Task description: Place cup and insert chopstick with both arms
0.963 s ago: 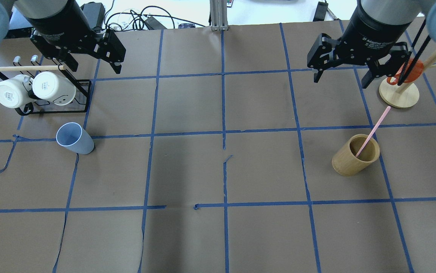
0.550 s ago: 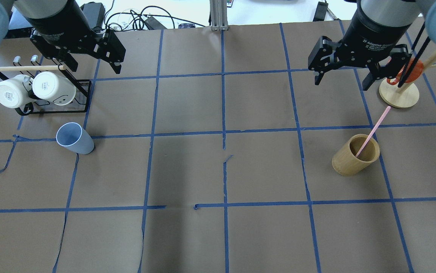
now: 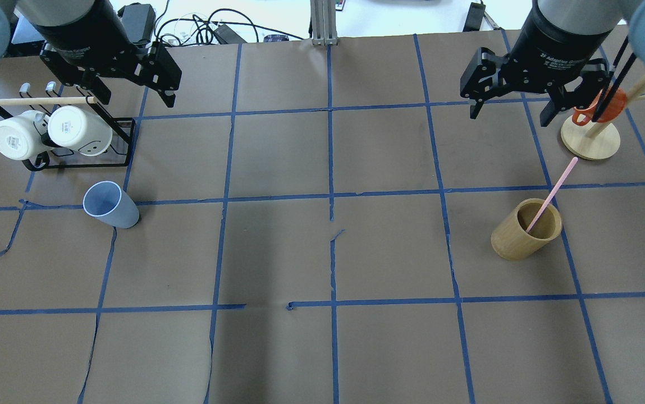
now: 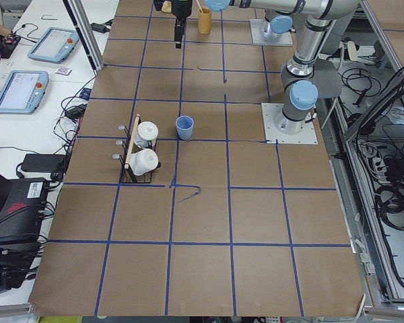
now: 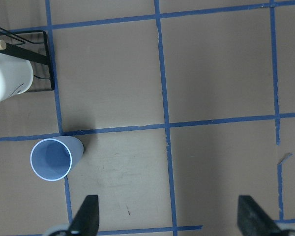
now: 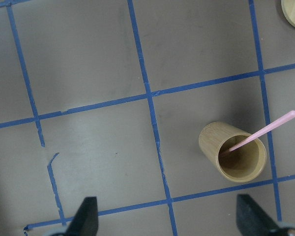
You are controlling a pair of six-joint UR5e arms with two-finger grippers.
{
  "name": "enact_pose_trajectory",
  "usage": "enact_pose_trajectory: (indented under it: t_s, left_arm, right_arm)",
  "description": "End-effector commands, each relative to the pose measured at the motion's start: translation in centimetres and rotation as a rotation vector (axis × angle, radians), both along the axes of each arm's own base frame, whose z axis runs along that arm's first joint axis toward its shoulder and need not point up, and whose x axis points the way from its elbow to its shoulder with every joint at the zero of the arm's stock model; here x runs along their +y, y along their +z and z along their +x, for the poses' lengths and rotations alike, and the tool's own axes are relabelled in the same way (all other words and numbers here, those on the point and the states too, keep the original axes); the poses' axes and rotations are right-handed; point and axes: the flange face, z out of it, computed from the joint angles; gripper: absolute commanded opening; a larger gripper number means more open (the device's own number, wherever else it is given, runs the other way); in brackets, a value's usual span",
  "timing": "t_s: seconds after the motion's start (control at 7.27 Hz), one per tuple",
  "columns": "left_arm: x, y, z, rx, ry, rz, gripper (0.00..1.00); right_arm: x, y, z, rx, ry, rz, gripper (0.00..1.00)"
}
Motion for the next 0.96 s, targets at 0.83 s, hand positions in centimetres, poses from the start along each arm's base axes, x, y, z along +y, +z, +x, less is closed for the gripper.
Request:
enact_pose_trajectory:
  t_s: [0.83]
  left_arm:
    - [0.4,-19.5,9.5,-0.035,-0.122,0.109,1.0]
  right_arm:
    - [-3.6,-6.3,-5.6,0.049,0.451,0.154,1.0]
